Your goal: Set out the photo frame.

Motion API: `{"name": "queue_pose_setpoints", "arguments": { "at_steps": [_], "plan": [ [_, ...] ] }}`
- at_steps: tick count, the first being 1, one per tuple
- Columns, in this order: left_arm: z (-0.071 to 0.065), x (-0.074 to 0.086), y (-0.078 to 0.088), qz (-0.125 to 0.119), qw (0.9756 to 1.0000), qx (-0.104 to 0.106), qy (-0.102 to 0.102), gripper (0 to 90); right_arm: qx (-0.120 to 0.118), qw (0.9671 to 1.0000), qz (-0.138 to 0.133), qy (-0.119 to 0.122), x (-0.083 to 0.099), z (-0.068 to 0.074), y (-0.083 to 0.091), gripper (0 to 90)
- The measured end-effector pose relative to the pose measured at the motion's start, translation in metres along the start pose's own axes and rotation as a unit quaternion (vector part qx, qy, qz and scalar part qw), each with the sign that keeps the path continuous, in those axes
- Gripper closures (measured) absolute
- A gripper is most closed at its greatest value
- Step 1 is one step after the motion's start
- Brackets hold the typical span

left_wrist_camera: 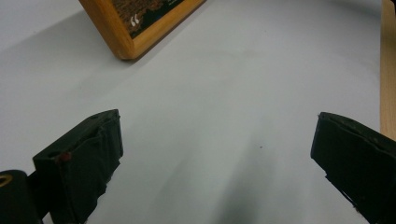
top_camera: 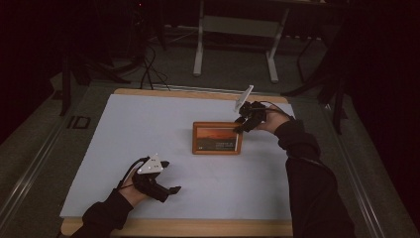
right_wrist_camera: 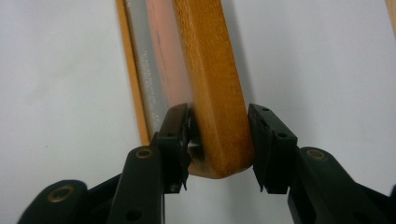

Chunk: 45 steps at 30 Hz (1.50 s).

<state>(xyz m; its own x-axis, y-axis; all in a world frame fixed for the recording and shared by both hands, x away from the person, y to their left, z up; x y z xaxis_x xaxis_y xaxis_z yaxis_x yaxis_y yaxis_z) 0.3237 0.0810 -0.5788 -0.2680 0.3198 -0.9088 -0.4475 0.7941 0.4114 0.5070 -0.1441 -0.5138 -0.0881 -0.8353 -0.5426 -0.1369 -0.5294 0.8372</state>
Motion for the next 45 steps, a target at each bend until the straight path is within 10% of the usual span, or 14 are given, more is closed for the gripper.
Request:
{"name": "queue_pose_setpoints", "arguments": {
  "at_steps": [14,23,37,45],
  "plan": [
    [-0.001,0.0,0.0,0.0,1.0,0.002,0.0,2.8,0.063,0.998,-0.002,-0.004,-0.008,-0.006,0.009,44.3],
    [-0.001,-0.001,0.001,-0.002,1.0,0.002,-0.003,2.8,0.064,0.9962,-0.052,-0.028,-0.023,0.006,0.024,38.6],
    [-0.002,-0.003,0.001,-0.005,1.0,0.003,-0.005,2.8,0.086,0.976,-0.162,-0.118,-0.033,0.041,0.034,18.7],
    [-0.002,-0.002,0.001,-0.004,1.0,0.003,-0.004,2.8,0.092,0.9685,-0.197,-0.122,-0.029,0.053,0.032,11.4]
  ]
}}
Point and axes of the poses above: each handheld gripper's, and its own axes: y roughly backward along the jaws, x roughly out of its underside, z roughly to its left, the point moved 10 cm from there along -y, roughly forward along the jaws, and after that the axes turned 10 degrees about -z, right-handed, at the moved point
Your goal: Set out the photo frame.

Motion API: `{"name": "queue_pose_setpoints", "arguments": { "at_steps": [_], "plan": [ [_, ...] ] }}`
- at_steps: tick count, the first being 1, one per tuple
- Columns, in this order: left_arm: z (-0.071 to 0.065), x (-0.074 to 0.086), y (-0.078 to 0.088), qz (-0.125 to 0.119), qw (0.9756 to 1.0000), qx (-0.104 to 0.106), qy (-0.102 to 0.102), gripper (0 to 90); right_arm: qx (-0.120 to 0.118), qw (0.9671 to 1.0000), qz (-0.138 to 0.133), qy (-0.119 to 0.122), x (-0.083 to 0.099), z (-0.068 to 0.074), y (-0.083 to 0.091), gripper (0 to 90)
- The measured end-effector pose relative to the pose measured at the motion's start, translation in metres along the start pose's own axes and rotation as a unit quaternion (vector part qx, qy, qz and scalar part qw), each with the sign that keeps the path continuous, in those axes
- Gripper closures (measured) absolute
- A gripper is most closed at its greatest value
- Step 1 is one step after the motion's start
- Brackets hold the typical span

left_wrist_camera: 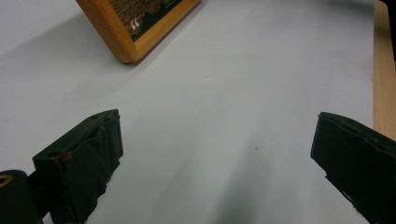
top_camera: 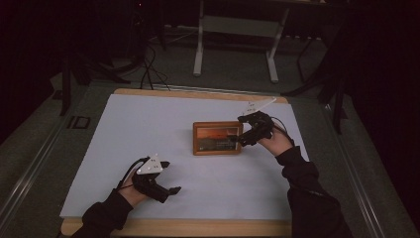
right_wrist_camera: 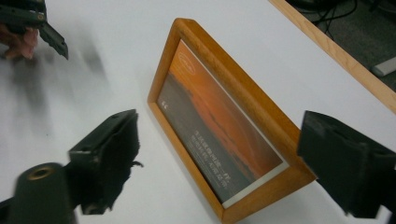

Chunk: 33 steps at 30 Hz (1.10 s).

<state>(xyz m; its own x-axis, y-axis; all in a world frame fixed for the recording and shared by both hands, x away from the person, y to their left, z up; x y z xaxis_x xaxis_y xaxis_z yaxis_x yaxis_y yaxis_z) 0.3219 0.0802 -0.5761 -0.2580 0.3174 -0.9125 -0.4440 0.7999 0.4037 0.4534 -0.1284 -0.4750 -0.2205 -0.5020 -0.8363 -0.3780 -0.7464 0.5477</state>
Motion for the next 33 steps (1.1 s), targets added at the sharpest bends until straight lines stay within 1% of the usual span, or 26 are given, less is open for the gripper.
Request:
{"name": "queue_pose_setpoints", "arguments": {
  "at_steps": [3,5,7,9,10,11,13,14,15,17,19,20,21,23,24,25,27,30,32,33],
  "plan": [
    [0.0,0.0,0.0,0.0,1.0,0.0,-0.001,2.8,-0.001,1.0,-0.008,0.001,0.006,0.0,0.001,11.4],
    [0.0,0.0,0.0,-0.001,1.0,0.001,0.001,2.8,0.007,0.9999,-0.012,0.002,0.011,-0.001,0.002,11.5],
    [-0.001,0.0,0.0,-0.001,1.0,0.0,-0.001,2.8,0.022,0.9996,-0.016,0.003,0.017,-0.002,0.002,11.8],
    [-0.001,0.0,0.0,-0.001,1.0,0.001,0.0,2.8,0.019,0.9996,-0.019,0.003,0.024,0.001,0.002,12.3],
    [-0.001,0.0,0.0,-0.001,1.0,0.001,-0.001,2.8,0.017,0.9996,-0.021,-0.001,0.028,0.002,0.002,12.7],
    [-0.001,0.0,0.0,-0.001,1.0,0.002,0.0,2.8,0.017,0.9998,-0.013,-0.006,0.038,0.003,-0.001,12.7],
    [-0.001,0.0,0.0,-0.001,1.0,0.003,0.001,2.8,0.017,0.9998,-0.013,-0.006,0.038,0.003,-0.001,12.7],
    [-0.002,0.0,0.0,0.0,1.0,0.002,-0.001,2.8,0.019,0.9998,-0.01,-0.005,0.042,0.003,-0.002,12.6],
    [-0.002,0.0,0.0,-0.001,1.0,0.003,0.0,2.8,0.017,0.9997,-0.014,-0.012,0.049,0.004,-0.004,12.7],
    [-0.002,0.0,-0.001,0.0,1.0,0.003,0.001,2.8,0.026,0.9994,-0.019,-0.011,0.053,0.004,-0.004,12.7],
    [-0.001,0.0,-0.001,0.0,1.0,0.003,0.0,2.8,0.029,0.9992,-0.023,-0.013,0.055,0.003,-0.004,12.7],
    [-0.001,0.0,-0.001,0.0,1.0,0.003,0.0,2.8,0.029,0.9991,-0.025,-0.017,0.057,0.004,-0.004,12.7],
    [-0.002,0.0,-0.001,0.0,1.0,0.003,-0.001,2.8,0.032,0.9987,-0.033,-0.023,0.062,0.003,-0.006,12.7],
    [-0.002,0.0,-0.001,0.0,1.0,0.003,0.0,2.8,0.032,0.9984,-0.035,-0.03,0.068,0.002,-0.008,12.7],
    [-0.002,0.0,0.0,0.001,1.0,0.003,-0.001,2.8,0.032,0.9984,-0.035,-0.03,0.068,0.002,-0.008,12.7],
    [-0.002,0.0,0.0,0.0,1.0,0.003,-0.001,2.8,0.033,0.9978,-0.043,-0.038,0.072,0.003,-0.009,12.7],
    [-0.002,0.0,0.0,-0.002,1.0,0.003,0.0,2.8,0.034,0.9976,-0.044,-0.041,0.074,0.003,-0.009,12.7],
    [-0.002,0.0,0.0,-0.001,1.0,0.003,-0.001,2.8,0.039,0.9959,-0.062,-0.053,0.082,0.007,-0.008,12.7],
    [-0.002,0.0,0.0,-0.001,1.0,0.003,-0.001,2.8,0.04,0.9956,-0.064,-0.055,0.084,0.008,-0.007,12.7],
    [-0.002,0.0,0.0,-0.001,1.0,0.003,-0.001,2.8,0.045,0.9947,-0.071,-0.059,0.089,0.01,-0.006,12.7]
  ]
}}
Point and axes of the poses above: each handheld gripper's, and its own axes: y roughly backward along the jaws, x roughly out of its underside, z roughly to its left, the point moved 10 cm from there along -y, roughly forward along the jaws, and after that the axes turned 10 degrees about -z, right-handed, at the moved point
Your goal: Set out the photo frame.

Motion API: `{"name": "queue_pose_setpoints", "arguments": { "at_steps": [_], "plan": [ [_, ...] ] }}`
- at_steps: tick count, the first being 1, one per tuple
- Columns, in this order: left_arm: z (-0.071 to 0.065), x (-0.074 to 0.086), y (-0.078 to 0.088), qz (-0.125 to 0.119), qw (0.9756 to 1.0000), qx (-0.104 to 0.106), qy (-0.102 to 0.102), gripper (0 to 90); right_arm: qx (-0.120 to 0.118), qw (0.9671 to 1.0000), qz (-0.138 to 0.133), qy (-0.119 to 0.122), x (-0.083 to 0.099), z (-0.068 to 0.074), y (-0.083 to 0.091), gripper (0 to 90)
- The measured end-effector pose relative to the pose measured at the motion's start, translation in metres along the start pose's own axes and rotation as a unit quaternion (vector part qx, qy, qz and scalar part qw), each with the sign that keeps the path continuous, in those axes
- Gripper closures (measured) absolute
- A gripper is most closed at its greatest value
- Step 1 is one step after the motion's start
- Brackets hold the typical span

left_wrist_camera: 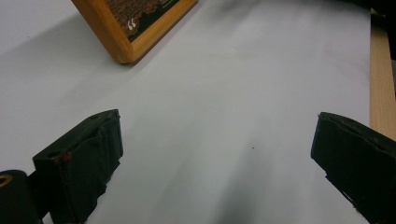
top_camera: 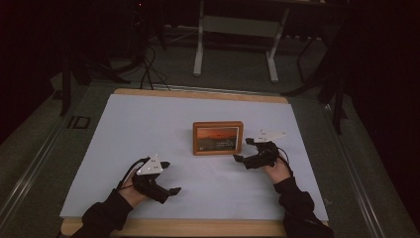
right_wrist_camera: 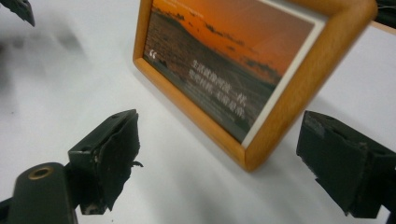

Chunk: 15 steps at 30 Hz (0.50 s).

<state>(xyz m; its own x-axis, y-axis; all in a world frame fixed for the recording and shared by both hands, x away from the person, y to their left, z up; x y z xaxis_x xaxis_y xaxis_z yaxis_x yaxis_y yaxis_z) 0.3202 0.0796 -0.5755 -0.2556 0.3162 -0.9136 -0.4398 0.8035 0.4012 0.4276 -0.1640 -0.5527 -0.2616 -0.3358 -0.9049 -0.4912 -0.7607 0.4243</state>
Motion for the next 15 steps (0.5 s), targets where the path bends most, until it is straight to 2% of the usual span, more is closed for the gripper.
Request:
{"name": "queue_pose_setpoints", "arguments": {
  "at_steps": [6,11,15],
  "plan": [
    [0.0,0.0,0.0,0.001,1.0,0.0,-0.003,2.8,0.018,0.9994,-0.027,-0.009,0.009,0.003,0.008,13.0],
    [-0.001,0.0,0.0,0.001,1.0,0.001,-0.008,2.8,0.029,0.9991,-0.029,-0.006,0.015,0.004,0.012,13.1],
    [-0.002,0.001,0.0,0.003,0.9999,0.002,-0.01,2.8,0.036,0.9985,-0.042,-0.002,0.015,0.003,0.014,13.1]
  ]
}}
Point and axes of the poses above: each handheld gripper's, and its own axes: y roughly backward along the jaws, x roughly out of its underside, z roughly to its left, the point moved 10 cm from there along -y, roughly forward along the jaws, and after that the axes turned 10 degrees about -z, right-handed, at the moved point
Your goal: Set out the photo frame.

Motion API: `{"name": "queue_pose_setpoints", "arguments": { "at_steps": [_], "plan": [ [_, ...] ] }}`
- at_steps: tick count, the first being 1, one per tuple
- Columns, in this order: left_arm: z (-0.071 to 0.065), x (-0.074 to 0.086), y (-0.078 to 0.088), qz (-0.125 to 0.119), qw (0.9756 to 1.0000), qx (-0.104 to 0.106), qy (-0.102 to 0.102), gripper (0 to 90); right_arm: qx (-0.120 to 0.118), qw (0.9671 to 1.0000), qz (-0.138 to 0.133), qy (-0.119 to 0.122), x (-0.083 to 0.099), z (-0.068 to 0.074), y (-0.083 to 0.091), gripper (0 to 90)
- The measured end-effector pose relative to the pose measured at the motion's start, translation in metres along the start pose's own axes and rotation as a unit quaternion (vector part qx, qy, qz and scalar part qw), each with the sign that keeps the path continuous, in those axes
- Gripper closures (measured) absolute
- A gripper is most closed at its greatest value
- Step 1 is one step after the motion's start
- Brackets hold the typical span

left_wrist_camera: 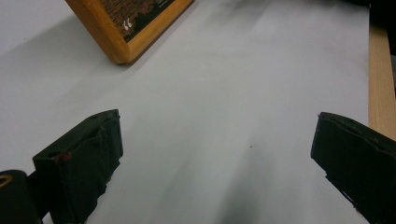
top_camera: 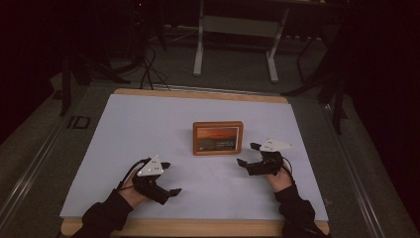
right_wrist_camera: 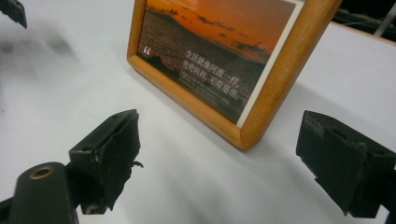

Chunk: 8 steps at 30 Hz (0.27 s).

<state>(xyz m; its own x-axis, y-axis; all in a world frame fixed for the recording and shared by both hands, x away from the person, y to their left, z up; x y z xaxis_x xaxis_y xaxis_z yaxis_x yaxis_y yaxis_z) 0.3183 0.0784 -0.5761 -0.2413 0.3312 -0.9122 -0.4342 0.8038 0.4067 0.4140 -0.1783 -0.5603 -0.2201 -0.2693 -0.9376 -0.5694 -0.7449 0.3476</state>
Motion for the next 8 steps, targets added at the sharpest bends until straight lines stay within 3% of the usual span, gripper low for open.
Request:
{"name": "queue_pose_setpoints", "arguments": {
  "at_steps": [8],
  "plan": [
    [0.0,-0.0008,0.0,-0.004,1.0,0.002,0.001,2.8,0.002,0.9999,-0.009,0.002,-0.0013,-0.0003,0.0001,13.1]
  ]
}}
Point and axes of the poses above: each handheld gripper's, and its own axes: y roughly backward along the jaws, x roughly out of its underside, z roughly to its left, the point moved 10 cm from there along -y, roughly forward along the jaws, and after that the axes turned 10 degrees about -z, right-handed, at the moved point
